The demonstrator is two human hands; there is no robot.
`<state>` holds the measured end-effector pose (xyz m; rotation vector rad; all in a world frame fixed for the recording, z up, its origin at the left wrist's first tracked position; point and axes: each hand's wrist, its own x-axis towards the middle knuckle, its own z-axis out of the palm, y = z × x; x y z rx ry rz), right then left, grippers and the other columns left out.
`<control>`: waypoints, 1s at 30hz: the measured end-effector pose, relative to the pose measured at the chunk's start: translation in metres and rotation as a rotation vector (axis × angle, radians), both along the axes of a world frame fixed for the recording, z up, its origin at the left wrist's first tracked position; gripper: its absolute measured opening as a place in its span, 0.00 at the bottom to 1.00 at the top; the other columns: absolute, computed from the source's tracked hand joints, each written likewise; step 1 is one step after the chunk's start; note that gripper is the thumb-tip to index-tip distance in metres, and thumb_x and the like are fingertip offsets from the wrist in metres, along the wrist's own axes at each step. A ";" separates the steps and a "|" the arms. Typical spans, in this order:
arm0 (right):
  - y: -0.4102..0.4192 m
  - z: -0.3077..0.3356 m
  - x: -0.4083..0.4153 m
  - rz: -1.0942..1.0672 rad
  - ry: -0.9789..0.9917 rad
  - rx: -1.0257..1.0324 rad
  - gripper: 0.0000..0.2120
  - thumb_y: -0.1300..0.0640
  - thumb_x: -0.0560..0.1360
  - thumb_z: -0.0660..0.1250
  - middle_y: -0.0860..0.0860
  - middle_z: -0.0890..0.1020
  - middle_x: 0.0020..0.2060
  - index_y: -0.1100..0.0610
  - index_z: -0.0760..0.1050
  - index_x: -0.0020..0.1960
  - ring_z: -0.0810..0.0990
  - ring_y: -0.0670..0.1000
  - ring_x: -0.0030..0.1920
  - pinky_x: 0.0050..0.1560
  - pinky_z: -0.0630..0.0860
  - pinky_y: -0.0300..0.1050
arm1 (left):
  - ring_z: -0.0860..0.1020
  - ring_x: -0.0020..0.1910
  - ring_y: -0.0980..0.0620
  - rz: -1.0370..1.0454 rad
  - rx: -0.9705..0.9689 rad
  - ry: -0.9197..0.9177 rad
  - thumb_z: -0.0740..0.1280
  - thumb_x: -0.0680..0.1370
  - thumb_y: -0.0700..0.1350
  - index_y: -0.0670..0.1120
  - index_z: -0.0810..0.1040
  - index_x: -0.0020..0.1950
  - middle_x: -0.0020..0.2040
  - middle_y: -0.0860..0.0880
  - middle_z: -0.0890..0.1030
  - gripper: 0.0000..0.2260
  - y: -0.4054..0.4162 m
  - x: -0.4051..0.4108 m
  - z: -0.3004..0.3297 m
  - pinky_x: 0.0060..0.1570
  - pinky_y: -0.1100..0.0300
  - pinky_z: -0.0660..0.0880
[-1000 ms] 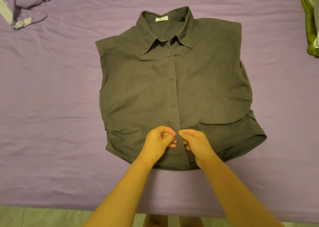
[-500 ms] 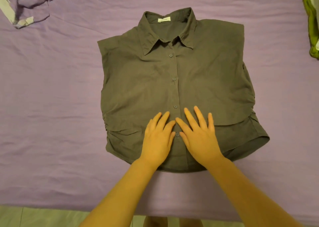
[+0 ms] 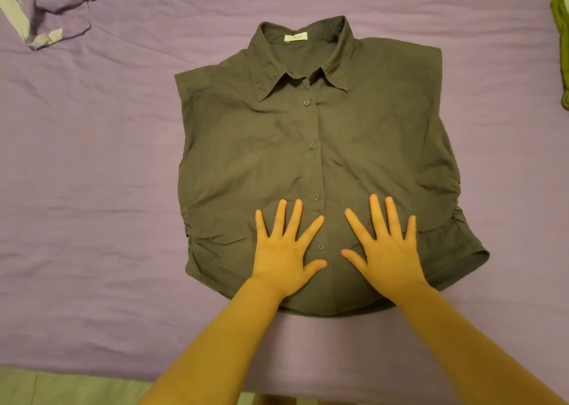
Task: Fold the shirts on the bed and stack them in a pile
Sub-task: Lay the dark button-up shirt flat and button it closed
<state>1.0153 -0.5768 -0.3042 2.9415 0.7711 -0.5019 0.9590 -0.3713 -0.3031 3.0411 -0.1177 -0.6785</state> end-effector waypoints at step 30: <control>0.020 0.064 0.030 0.093 0.025 0.302 0.21 0.36 0.75 0.52 0.49 0.72 0.25 0.51 0.61 0.32 0.74 0.51 0.25 0.22 0.59 0.42 | 0.76 0.53 0.50 0.277 -0.298 -0.098 0.59 0.80 0.54 0.50 0.75 0.54 0.52 0.51 0.78 0.11 0.019 0.003 0.073 0.45 0.55 0.71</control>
